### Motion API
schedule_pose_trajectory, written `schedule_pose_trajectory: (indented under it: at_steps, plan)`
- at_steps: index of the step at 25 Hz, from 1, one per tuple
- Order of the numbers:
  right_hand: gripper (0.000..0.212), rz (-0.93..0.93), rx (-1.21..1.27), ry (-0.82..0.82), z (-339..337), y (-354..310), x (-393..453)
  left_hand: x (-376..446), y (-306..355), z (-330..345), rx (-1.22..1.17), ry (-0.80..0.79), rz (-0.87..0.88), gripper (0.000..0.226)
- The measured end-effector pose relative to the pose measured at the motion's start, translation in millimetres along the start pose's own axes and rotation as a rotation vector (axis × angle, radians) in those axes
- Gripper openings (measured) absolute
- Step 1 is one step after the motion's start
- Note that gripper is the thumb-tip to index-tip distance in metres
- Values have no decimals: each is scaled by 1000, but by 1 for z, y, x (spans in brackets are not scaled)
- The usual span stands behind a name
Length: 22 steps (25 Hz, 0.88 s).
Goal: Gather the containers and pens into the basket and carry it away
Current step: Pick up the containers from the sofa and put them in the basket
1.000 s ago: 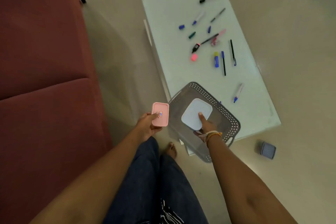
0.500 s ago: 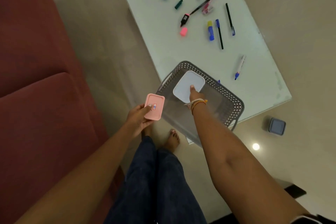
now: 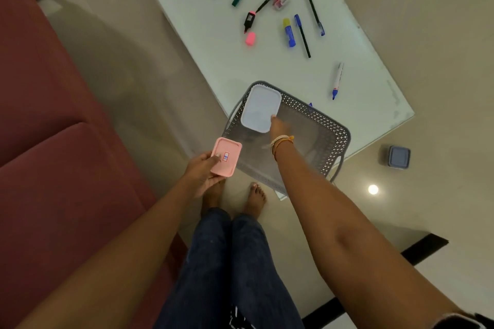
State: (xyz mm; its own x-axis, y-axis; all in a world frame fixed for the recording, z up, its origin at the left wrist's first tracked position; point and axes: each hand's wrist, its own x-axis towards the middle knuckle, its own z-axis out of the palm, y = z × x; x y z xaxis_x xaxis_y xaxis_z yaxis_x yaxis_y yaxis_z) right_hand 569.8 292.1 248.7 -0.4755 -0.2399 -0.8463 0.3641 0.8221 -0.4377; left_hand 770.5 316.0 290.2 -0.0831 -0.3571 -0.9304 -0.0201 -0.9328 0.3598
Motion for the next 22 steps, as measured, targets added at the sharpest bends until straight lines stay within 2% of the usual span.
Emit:
schedule_pose_trajectory:
  at_steps: [2, 4, 6, 9, 11, 14, 16, 19, 22]
  plan:
    - [51, 48, -38, -89, -6, 15, -20, -5, 5, 8, 24, -2, -46, 36]
    - [38, 144, 15, -315, -9, 33, -45, -6, 13, 18, 94, -23, -62, 37]
    - [33, 114, 71, -427, -10, 49, -57, -4, 20, 28, 210, -67, -52, 35]
    - [36, 24, 196, -362, -2, 59, -52, 4, 25, 39, 315, -147, -68, 32]
    - [37, 27, 254, -273, 5, 61, -43, 12, 25, 42, 452, -131, -53, 34]
    - [48, 60, 173, -43, 14, 69, -23, 28, 25, 29, 861, 25, 159, 46]
    - [50, 68, 37, 74, 21, 75, -11, 41, 28, 16, 989, 108, 289, 49]
    - [48, 27, -94, 124, 40, 80, 0, 62, 29, -3, 1074, 115, 333, 55]
    - [43, 9, -65, 107, 60, 81, 3, 69, 25, -9, 971, -60, 246, 48]
